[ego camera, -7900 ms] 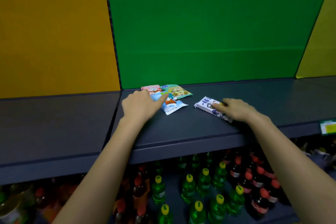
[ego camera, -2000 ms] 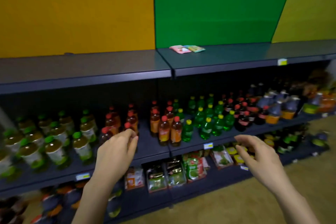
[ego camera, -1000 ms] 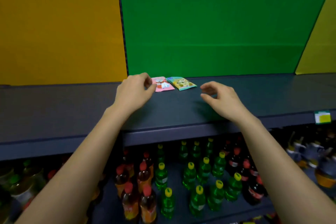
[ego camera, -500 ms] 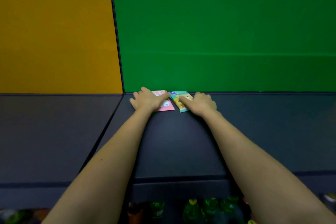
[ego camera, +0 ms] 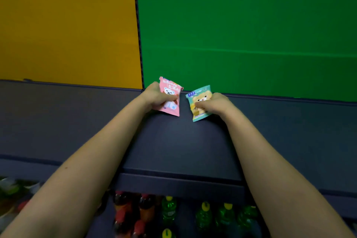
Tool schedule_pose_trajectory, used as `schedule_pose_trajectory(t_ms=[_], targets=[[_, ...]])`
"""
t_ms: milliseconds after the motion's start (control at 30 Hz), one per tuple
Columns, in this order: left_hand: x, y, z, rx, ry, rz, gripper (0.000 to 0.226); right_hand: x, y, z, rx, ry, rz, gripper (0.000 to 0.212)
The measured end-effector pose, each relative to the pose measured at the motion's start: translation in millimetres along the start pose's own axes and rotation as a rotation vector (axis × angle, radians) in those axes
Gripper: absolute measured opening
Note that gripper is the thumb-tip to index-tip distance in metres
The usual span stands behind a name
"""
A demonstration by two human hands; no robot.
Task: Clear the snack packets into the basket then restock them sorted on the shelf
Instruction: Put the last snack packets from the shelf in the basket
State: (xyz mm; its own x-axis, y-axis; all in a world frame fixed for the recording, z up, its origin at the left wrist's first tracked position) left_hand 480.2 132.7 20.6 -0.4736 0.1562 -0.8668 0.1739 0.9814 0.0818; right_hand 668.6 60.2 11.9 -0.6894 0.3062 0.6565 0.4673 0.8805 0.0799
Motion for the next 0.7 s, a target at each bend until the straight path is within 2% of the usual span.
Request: schedule_pose_trajectory(t_ms=[33,100,167,233,333,467,600,700], targets=[[-3.7,-12.8,-14.7,-0.016,-0.056,0.015,0.015,7.1,-5.3,0.5,0.016,0.08,-0.031,0.03],[-7.3,-42.8,-49.8,-0.072,-0.184,0.045,0.008,24.8,-19.5,1.9,0.055,0.266,-0.09,0.018],[0.3,-77.1,-92.7,-0.163,-0.268,0.064,0.017,49.8,-41.3,2.2,0.098,0.438,-0.16,0.011],[19.6,-113.2,-136.8,-0.283,-0.292,0.046,0.033,77.5,-67.7,5.9,0.16,0.599,-0.21,0.015],[54.9,-177.4,-201.1,-0.5,-0.322,-0.015,0.034,120.1,-113.5,33.0,0.335,0.768,-0.257,0.024],[104.9,-281.2,-273.8,-0.765,-0.324,-0.102,0.03,180.6,-188.7,95.5,0.558,0.865,-0.342,0.031],[167.0,-404.6,-336.2,-1.093,-0.254,-0.252,0.018,232.9,-283.1,169.3,0.818,0.857,-0.381,0.026],[217.3,-492.7,-364.8,-1.221,-0.275,-0.374,0.021,259.9,-355.5,228.3,0.982,0.83,-0.397,0.023]])
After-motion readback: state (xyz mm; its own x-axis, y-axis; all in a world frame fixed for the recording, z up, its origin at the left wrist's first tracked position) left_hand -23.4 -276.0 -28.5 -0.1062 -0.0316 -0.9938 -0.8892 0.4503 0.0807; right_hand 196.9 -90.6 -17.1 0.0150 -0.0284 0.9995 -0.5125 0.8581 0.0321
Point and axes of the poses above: each hand's wrist, its own y-axis towards the middle knuckle, its own z-axis out of the palm, x = y × z, the point moved 10 cm from there along y, towards the middle knuckle, and after that the axes turned 6 degrees about -x, right-handed, at the moved point
